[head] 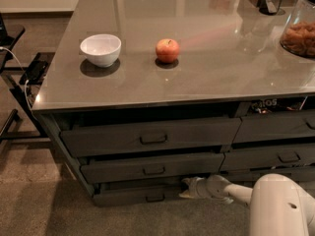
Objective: Open bottom drawer
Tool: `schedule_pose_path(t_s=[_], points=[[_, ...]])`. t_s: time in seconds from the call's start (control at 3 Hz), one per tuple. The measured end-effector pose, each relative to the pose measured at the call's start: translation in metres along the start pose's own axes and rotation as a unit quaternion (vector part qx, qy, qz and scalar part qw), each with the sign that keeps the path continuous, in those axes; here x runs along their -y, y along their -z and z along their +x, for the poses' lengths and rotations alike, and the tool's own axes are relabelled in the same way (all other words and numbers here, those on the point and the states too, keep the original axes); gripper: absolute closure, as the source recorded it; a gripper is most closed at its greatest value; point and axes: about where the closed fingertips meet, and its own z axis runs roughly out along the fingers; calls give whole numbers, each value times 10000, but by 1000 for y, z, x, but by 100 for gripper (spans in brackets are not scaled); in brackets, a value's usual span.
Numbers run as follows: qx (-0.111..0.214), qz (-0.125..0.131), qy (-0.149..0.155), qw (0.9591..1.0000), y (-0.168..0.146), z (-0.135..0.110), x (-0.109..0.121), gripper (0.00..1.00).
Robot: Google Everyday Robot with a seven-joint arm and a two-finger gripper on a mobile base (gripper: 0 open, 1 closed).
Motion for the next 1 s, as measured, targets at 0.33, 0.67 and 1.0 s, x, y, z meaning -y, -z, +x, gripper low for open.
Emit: schedule_pose_path(t_s=[0.33, 0.67, 1.0], points=[[0, 0, 0, 10000, 2, -1, 1, 100], [-1, -7, -88, 10000, 8, 1, -10, 100], [-1, -7, -88, 10000, 8, 1, -10, 81]])
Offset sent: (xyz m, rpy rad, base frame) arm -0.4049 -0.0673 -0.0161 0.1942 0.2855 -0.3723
